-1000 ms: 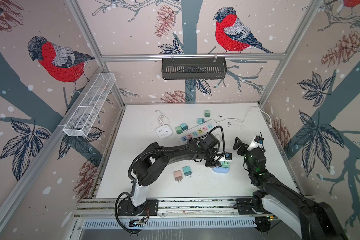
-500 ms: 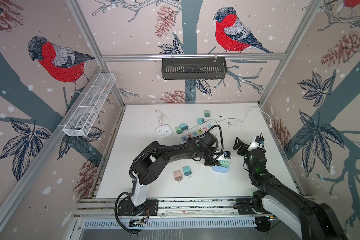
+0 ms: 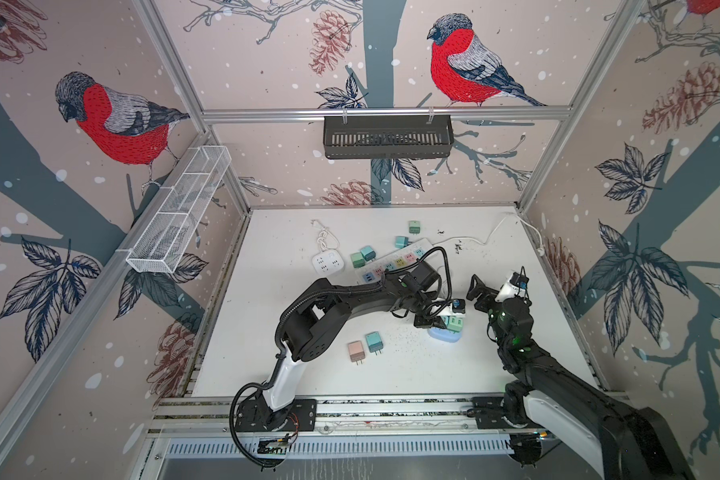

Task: Insert the plug
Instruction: 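Lower the teal plug into the blue socket beside the mint adapter, then open the left gripper and lift it away from the blue socket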

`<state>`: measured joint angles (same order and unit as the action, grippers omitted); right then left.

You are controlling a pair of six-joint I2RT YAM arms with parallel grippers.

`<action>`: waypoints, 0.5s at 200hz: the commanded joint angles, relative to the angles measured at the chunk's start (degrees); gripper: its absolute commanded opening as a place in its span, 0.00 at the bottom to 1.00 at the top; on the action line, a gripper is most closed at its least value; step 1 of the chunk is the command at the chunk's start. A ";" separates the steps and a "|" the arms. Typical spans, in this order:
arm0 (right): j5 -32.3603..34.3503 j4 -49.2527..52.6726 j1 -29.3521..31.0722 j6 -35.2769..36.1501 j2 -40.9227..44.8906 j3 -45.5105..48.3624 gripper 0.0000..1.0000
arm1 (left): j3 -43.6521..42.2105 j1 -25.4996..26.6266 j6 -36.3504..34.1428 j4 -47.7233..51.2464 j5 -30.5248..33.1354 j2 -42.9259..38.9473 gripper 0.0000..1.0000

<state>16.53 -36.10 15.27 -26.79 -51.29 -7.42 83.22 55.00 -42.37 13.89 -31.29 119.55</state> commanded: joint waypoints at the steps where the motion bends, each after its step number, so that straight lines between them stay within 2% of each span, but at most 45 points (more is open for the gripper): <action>1: 0.78 -1.31 0.02 -0.20 0.21 0.09 1.00 | 0.57 0.02 -0.52 6.59 4.76 1.87 0.00; 37: 2.10 -0.62 -0.69 -1.93 0.83 0.37 1.00 | 2.58 0.02 3.11 5.05 6.58 2.95 0.00; 59: 2.28 1.11 -4.27 -5.85 1.75 0.82 1.00 | 3.26 0.02 4.62 3.98 6.70 3.41 0.00; 73: 2.19 2.65 -6.45 -8.13 2.77 1.20 1.00 | 3.12 0.01 5.57 2.60 6.42 3.17 0.16; 83: 2.06 3.21 -7.44 -8.90 3.72 1.62 1.00 | 2.50 0.00 6.04 1.46 5.94 2.69 0.32; 100: 2.10 3.57 -8.22 -9.60 5.26 2.43 1.00 | 0.39 0.02 7.80 -1.97 5.95 0.53 0.49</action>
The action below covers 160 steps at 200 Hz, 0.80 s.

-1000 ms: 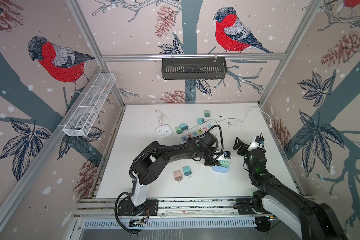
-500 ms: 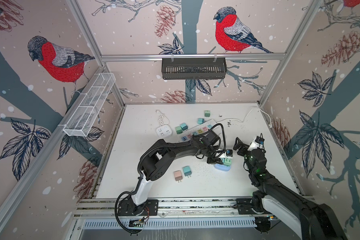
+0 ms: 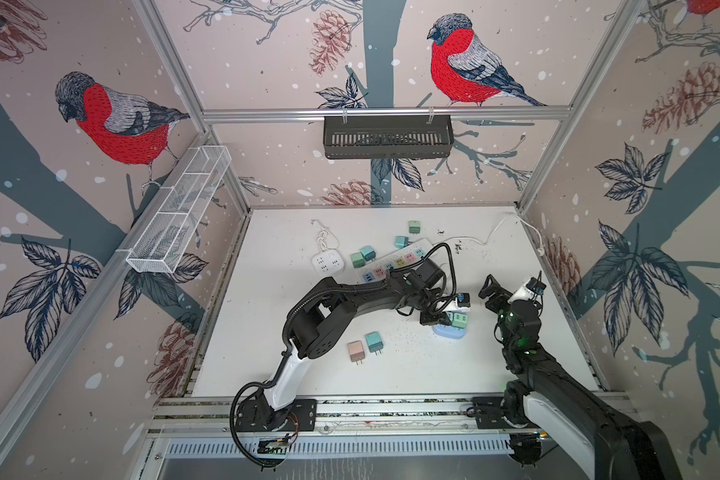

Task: Insert the plug
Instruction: 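Open the left gripper and lift it away from the blue socket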

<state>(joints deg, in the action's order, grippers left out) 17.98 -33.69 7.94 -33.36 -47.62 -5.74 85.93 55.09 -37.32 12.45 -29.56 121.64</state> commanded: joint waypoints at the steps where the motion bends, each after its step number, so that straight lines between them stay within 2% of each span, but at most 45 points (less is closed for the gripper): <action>1: 0.66 1.17 -0.91 -3.02 1.71 0.78 1.00 | -2.51 -0.12 2.85 -0.73 4.15 -1.75 0.49; 26: 1.02 1.28 -1.09 -3.36 2.88 1.29 1.00 | -10.04 -0.07 6.21 -10.04 4.57 -9.14 0.72; 38: 2.29 2.04 -1.12 -4.19 2.40 0.95 1.00 | -14.17 -0.07 7.41 -14.14 5.49 -13.50 0.79; 41: 2.56 2.44 -1.19 -4.45 2.18 0.71 1.00 | -15.12 -0.08 7.71 -15.07 5.76 -14.28 0.83; 45: 2.86 3.06 -1.18 -4.72 1.80 0.27 1.00 | -16.31 -0.07 8.08 -16.26 6.38 -15.94 0.96; 47: 2.88 3.38 -1.24 -4.87 1.66 0.15 1.00 | -16.96 -0.12 8.30 -16.87 6.76 -16.75 0.98; 76: -3.99 10.40 -1.28 -2.42 1.48 -4.40 1.00 | -27.49 -0.07 12.81 -28.51 12.64 -29.12 0.98; 88: -4.80 13.57 -0.45 -2.54 3.12 -5.87 1.00 | -33.60 -0.07 14.72 -35.23 14.84 -34.94 0.99; 109: -5.68 19.42 3.24 -1.26 6.73 -8.92 1.00 | -43.93 -0.58 21.97 -48.24 21.84 -45.79 0.99; 134: -5.05 26.70 12.56 -1.72 5.44 -14.97 1.00 | -53.08 -2.39 32.80 -58.96 35.96 -55.00 0.99; 146: -3.71 27.36 19.21 -2.34 2.49 -17.34 0.94 | -55.60 -3.79 37.45 -59.89 41.49 -58.61 0.99; 160: 1.55 27.98 28.38 -3.61 -2.41 -20.55 0.86 | -59.08 -5.46 39.95 -63.01 45.57 -61.88 0.99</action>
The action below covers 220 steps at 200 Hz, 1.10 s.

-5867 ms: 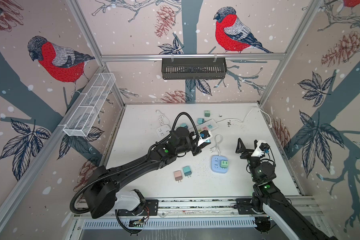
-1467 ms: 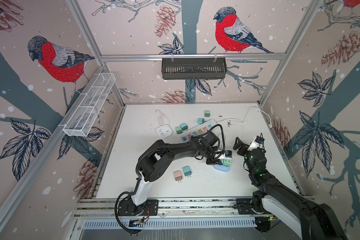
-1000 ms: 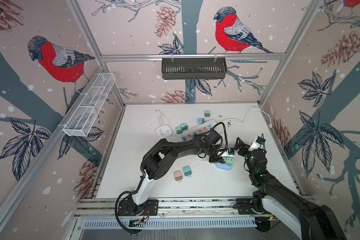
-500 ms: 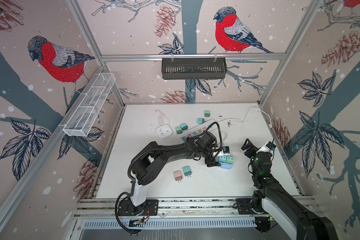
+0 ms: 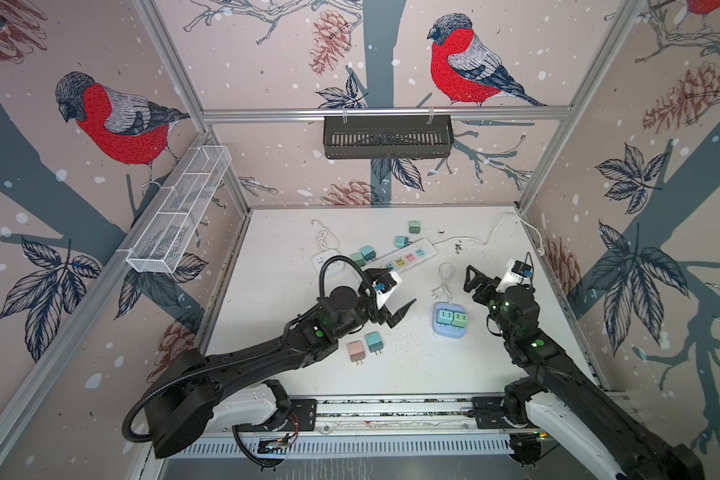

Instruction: Insert the plug

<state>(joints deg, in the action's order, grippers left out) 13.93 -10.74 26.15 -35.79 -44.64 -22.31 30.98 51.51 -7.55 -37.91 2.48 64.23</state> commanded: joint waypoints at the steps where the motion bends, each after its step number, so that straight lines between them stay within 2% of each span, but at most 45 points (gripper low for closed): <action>1: 5.94 5.12 11.00 -1.24 -5.81 -4.29 0.86 | -4.46 -2.04 10.23 -12.90 13.96 -4.63 0.99; 6: 7.95 5.50 14.43 -1.84 -7.92 -5.64 0.86 | -5.54 -2.25 10.72 -14.06 15.83 -5.45 0.99; 12: 10.39 6.02 18.55 -2.75 -11.06 -7.69 0.81 | -6.51 -2.45 11.52 -14.87 19.03 -6.31 0.99; 40: 15.17 7.32 30.09 -6.76 -23.98 -15.75 0.75 | -6.94 -4.03 19.16 -11.19 34.23 -9.72 0.99; 50: 16.33 7.07 33.33 -8.05 -28.75 -18.00 0.75 | -6.97 -5.12 21.50 -9.38 36.11 -10.84 0.99; 66: 18.10 7.32 36.82 -10.10 -36.93 -21.60 0.76 | -8.27 -7.47 23.30 -9.26 34.23 -12.50 0.99; 91: 18.53 9.59 36.99 -13.00 -46.27 -25.77 0.75 | -10.01 -9.22 25.26 -9.34 32.48 -14.78 0.98; 110: 19.44 9.77 36.29 -14.36 -49.35 -26.22 0.75 | -10.79 -9.58 25.74 -9.37 33.35 -16.16 0.99; 130: 17.92 6.98 34.59 -15.40 -50.31 -24.15 0.73 | -11.12 -9.96 26.49 -9.16 34.77 -17.00 0.98; 153: 15.66 4.02 32.74 -16.38 -51.45 -21.81 0.70 | -11.20 -11.17 28.60 -8.30 33.39 -17.25 0.99; 175: 16.18 3.12 31.58 -17.35 -52.20 -20.29 0.70 | -11.31 -12.19 31.46 -7.72 32.85 -17.00 0.98; 220: 18.04 2.16 27.12 -19.51 -51.24 -15.22 0.57 | -10.94 -14.29 34.60 -5.68 32.23 -17.01 0.99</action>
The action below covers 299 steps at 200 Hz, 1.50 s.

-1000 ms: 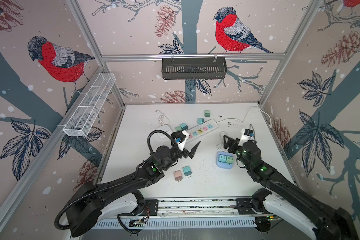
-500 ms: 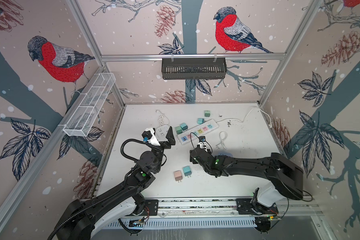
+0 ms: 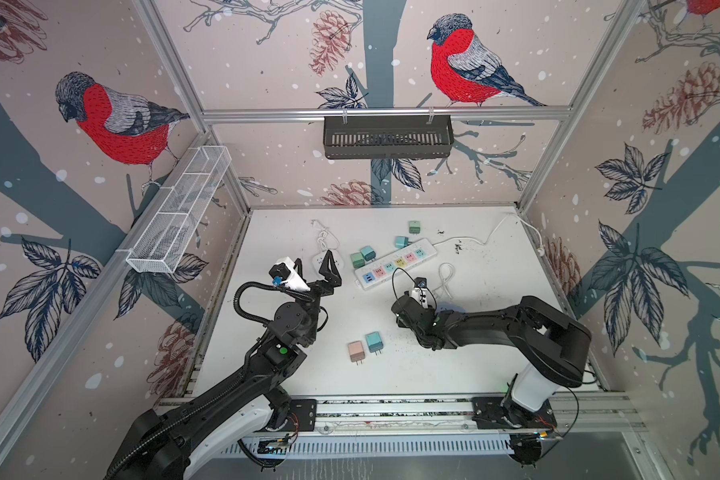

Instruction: Insert the plug

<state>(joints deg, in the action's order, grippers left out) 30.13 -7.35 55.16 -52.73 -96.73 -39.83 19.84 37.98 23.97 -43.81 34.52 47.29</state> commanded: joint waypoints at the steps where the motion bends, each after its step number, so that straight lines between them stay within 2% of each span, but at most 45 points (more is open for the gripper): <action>1: 1.90 -1.24 -2.02 -2.69 0.93 2.49 0.57 | 0.20 -0.78 3.14 0.31 0.19 -0.08 0.99; 58: 6.17 -2.53 -4.99 -6.63 7.87 11.56 0.57 | 1.02 -1.41 5.03 2.45 1.92 0.60 0.98; 114: 4.62 -5.27 -9.76 -5.78 14.63 18.57 0.57 | 3.54 -2.03 6.53 6.20 4.23 3.05 0.99; 137: 2.89 -6.08 -9.01 -2.69 15.35 17.44 0.58 | 4.21 -3.50 6.68 6.70 3.32 4.56 0.98; 162: 2.91 -6.41 -5.27 0.34 14.40 14.43 0.65 | 6.48 -7.70 8.28 9.78 0.11 7.73 0.98; 194: 0.93 -6.66 -0.88 3.08 8.38 8.23 0.66 | 11.06 -16.18 12.41 15.40 -6.59 15.70 0.98; 213: -0.80 -7.65 0.46 4.32 3.71 5.20 0.66 | 15.25 -19.14 16.61 20.60 -5.05 21.82 0.98; 239: -3.66 -9.02 0.69 5.24 -2.54 1.42 0.66 | 22.59 -20.63 18.22 26.52 -4.94 30.72 0.98; 277: -5.22 -11.26 0.45 6.14 -7.39 -1.03 0.65 | 36.03 -21.59 16.06 34.65 -12.47 46.04 0.98; 299: -7.06 -12.85 -0.63 6.98 -8.62 -0.92 0.65 | 47.74 -21.92 14.46 44.17 -10.25 56.98 0.97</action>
<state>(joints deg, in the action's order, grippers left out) 29.74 -22.57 55.37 -46.13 -103.70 -40.97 58.24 16.43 39.97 -11.07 24.23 95.85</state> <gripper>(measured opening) 0.652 0.981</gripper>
